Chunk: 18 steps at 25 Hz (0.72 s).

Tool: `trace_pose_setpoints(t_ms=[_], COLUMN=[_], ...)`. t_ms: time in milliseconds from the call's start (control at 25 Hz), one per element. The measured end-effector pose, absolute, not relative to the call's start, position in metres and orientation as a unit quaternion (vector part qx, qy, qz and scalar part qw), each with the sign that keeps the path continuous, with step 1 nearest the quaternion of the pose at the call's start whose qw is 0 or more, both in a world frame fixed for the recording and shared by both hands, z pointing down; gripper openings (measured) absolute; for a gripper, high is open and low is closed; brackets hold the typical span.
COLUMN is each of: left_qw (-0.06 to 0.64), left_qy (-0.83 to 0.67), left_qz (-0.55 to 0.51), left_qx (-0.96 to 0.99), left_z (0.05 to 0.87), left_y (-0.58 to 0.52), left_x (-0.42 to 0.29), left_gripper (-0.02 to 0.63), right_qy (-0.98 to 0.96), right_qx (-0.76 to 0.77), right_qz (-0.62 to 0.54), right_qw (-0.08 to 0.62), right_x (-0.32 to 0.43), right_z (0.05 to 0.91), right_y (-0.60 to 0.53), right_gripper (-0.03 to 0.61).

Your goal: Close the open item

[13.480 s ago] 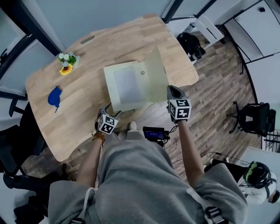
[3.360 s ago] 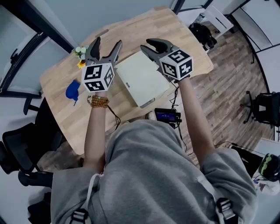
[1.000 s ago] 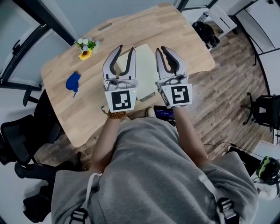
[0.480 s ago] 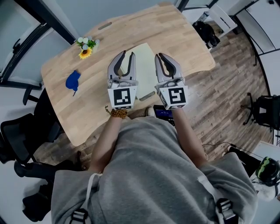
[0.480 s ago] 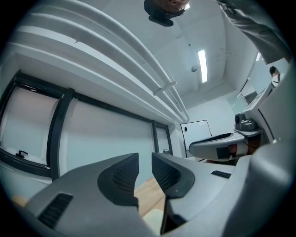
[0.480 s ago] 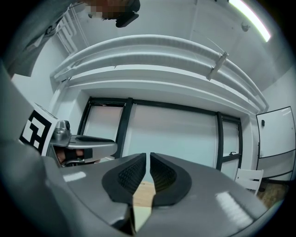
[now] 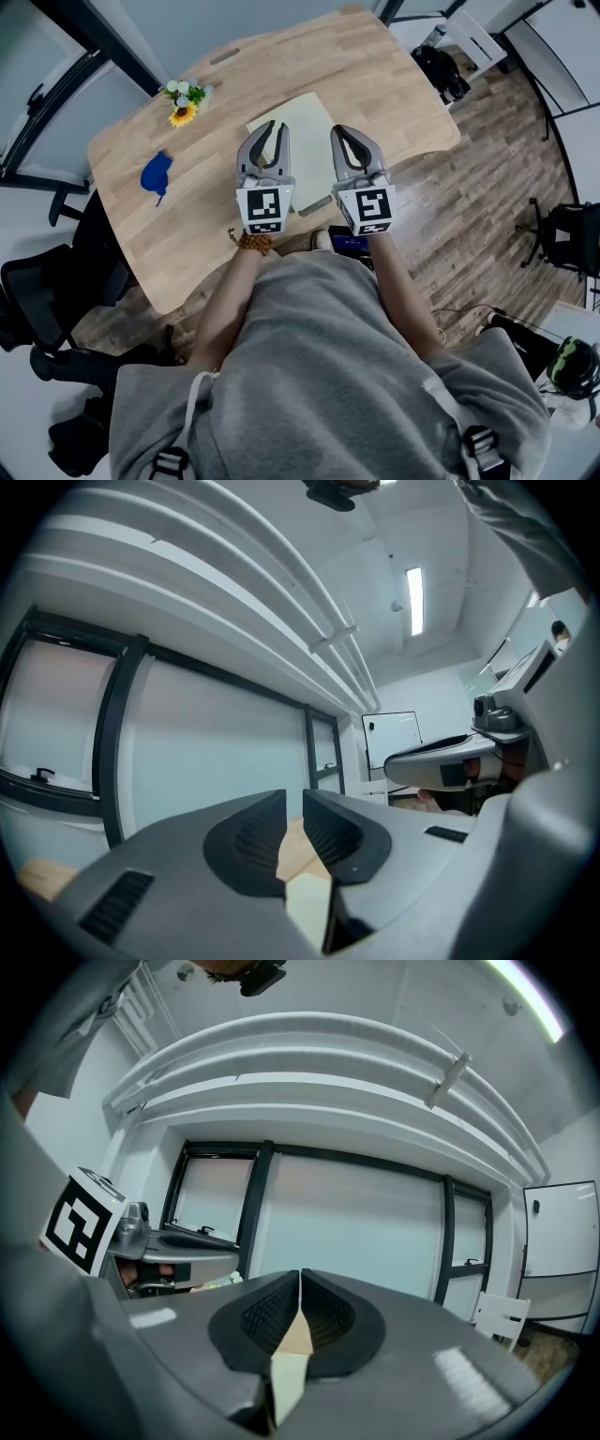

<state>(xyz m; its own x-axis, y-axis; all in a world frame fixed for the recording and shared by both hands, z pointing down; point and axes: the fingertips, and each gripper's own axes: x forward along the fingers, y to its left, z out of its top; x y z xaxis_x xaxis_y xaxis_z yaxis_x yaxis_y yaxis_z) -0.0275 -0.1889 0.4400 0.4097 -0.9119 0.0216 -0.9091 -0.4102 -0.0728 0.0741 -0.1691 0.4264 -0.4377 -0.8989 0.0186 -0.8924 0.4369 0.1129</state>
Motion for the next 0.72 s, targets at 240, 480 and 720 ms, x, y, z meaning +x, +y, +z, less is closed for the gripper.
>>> trace_pose_setpoints(t_ms=[240,480,720], left_qw=[-0.007,-0.014,-0.019], left_qy=[0.546,0.542,0.535], left_qz=[-0.051,-0.058,-0.070], left_qx=[-0.836,-0.838,-0.841], left_z=[0.466,0.472,0.483], left_y=[-0.191,-0.192,-0.192], left_x=[-0.034,-0.033,-0.028], left_gripper=[0.029,0.020,0.020], right_qy=[-0.849,-0.852,-0.851], right_qx=[0.525,0.517,0.514], right_qz=[-0.026,0.013,0.046], right_qw=[0.061,0.081,0.096], right_x=[0.073,0.077,0.084], right_z=[0.453,0.490,0.524], right_y=[-0.169,-0.169,-0.169], right_gripper=[0.012,0.012,0.011])
